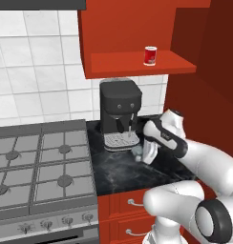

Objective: Restock the canned food cabinet by taking the new fresh canned food from the counter and placing it in the cabinet. Then, take the old canned food from the cabinet and place it on the counter.

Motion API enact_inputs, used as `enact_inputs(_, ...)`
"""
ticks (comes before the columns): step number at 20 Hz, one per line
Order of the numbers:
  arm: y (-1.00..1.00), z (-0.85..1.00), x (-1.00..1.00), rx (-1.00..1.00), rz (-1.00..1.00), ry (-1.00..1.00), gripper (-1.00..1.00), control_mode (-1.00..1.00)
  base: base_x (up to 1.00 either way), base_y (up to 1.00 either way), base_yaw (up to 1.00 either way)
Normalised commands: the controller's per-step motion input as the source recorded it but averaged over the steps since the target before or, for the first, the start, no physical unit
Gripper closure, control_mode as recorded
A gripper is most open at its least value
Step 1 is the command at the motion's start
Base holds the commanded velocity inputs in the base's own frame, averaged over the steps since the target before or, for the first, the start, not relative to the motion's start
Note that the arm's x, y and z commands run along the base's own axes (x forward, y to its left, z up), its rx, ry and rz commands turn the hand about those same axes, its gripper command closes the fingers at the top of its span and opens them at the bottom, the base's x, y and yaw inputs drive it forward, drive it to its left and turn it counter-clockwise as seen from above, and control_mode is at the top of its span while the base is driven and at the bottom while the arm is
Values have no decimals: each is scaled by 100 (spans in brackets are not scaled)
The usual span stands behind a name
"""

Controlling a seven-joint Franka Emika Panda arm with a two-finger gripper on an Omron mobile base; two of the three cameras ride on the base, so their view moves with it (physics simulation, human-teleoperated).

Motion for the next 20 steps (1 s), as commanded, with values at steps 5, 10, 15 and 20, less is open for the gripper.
enact_inputs(5,31,-20,15,6,0,0,100,-100,0,0,0)
enact_inputs(10,31,-28,18,0,0,0,100,-100,0,0,0)
enact_inputs(15,25,-41,38,0,0,0,100,-100,0,0,0)
enact_inputs(20,4,-42,51,0,0,0,-100,-100,0,0,0)
